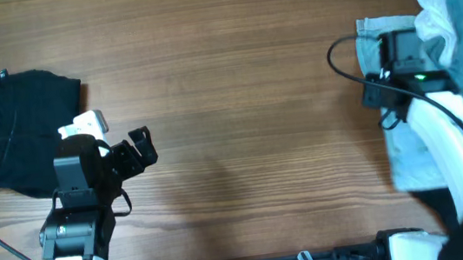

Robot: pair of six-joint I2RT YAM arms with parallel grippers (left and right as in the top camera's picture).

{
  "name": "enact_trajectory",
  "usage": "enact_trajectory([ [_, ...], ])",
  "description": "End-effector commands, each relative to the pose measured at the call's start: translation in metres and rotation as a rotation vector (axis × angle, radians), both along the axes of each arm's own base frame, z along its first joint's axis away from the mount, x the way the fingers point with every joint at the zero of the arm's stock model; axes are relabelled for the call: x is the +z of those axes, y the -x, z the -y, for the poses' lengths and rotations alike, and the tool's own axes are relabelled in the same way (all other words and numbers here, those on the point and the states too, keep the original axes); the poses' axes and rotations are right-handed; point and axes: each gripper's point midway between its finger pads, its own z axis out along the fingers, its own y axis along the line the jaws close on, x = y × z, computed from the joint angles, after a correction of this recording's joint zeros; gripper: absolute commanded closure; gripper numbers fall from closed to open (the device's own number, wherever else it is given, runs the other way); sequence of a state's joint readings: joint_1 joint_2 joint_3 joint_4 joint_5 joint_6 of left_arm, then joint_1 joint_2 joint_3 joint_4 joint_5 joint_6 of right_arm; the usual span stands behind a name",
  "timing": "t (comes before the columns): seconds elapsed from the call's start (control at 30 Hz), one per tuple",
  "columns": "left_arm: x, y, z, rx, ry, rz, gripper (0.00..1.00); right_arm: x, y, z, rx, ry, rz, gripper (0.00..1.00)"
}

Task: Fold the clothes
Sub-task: 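Reach the right gripper to the denim waistband and grasp it, then grasp the denim waistband with the left gripper beside the right gripper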

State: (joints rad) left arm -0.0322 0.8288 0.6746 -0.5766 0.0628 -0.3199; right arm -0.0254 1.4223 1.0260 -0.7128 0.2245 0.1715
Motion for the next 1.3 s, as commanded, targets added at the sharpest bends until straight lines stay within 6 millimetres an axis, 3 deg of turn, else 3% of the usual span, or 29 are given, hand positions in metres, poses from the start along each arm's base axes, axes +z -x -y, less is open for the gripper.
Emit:
enact_trajectory([
  [0.0, 0.008, -0.003, 0.001, -0.004, 0.013, 0.019, 0.00, 0.093, -0.014, -0.085, 0.346, -0.315, 0.272, 0.96],
  [0.07, 0.008, -0.004, 0.001, -0.004, 0.013, 0.021, 0.00, 0.100, -0.008, -0.097, 0.369, -0.344, 0.279, 0.96],
  [0.4, 0.009, -0.004, 0.001, -0.004, 0.013, 0.025, 0.00, 0.101, -0.014, -0.103, 0.394, -0.365, 0.299, 0.94],
  [0.47, 0.009, -0.004, 0.001, -0.004, 0.013, 0.025, 0.00, 0.105, -0.006, -0.127, 0.567, -0.422, 0.298, 0.96],
  [0.5, 0.009, -0.004, 0.001, -0.004, 0.013, 0.025, 0.00, 0.116, 0.006, -0.154, 0.778, -0.500, 0.328, 0.96],
  [0.53, 0.009, -0.004, 0.001, -0.004, 0.013, 0.025, 0.00, 0.129, 0.012, -0.171, 0.882, -0.570, 0.371, 0.96],
  [0.6, 0.009, -0.005, 0.001, -0.004, 0.013, 0.025, 0.00, 0.170, 0.000, -0.188, 0.930, -0.690, 0.531, 0.78],
  [0.67, 0.006, -0.007, 0.001, -0.004, 0.013, 0.017, 0.00, 0.218, -0.010, -0.201, 0.915, -0.849, 0.663, 0.77],
  [0.7, 0.003, -0.007, 0.001, -0.004, 0.012, 0.006, 0.00, 0.239, 0.000, -0.214, 1.035, -0.888, 0.721, 0.78],
  [0.73, 0.000, -0.008, 0.001, -0.004, 0.012, -0.005, 0.00, 0.245, 0.008, -0.222, 1.098, -0.903, 0.733, 0.81],
  [0.8, -0.006, -0.009, 0.001, -0.003, 0.011, -0.028, 0.00, 0.230, 0.012, -0.237, 1.127, -0.903, 0.680, 0.82],
  [0.83, -0.009, -0.010, 0.001, -0.003, 0.012, -0.043, 0.00, 0.212, 0.003, -0.239, 1.051, -0.892, 0.622, 0.77],
  [0.87, -0.012, -0.011, 0.002, -0.006, 0.014, -0.050, 0.00, 0.182, -0.011, -0.230, 0.909, -0.843, 0.537, 0.56],
  [0.93, -0.009, -0.017, 0.012, -0.049, 0.054, -0.033, 0.00, 0.122, -0.028, -0.192, 0.608, -0.674, 0.371, 0.51],
  [1.0, -0.001, -0.020, 0.032, -0.139, 0.134, -0.003, 0.00, 0.077, -0.024, -0.144, 0.325, -0.485, 0.226, 0.46],
  [1.1, 0.014, -0.026, 0.055, -0.207, 0.260, 0.044, 0.00, 0.048, -0.001, -0.098, 0.152, -0.280, 0.095, 0.37],
  [1.17, 0.012, -0.029, 0.066, -0.231, 0.284, 0.036, 0.00, 0.041, 0.011, -0.081, 0.079, -0.214, 0.044, 0.35],
  [1.27, -0.010, -0.027, 0.108, -0.340, 0.303, -0.047, 0.00, 0.036, 0.021, -0.076, 0.043, -0.206, 0.003, 0.30],
])
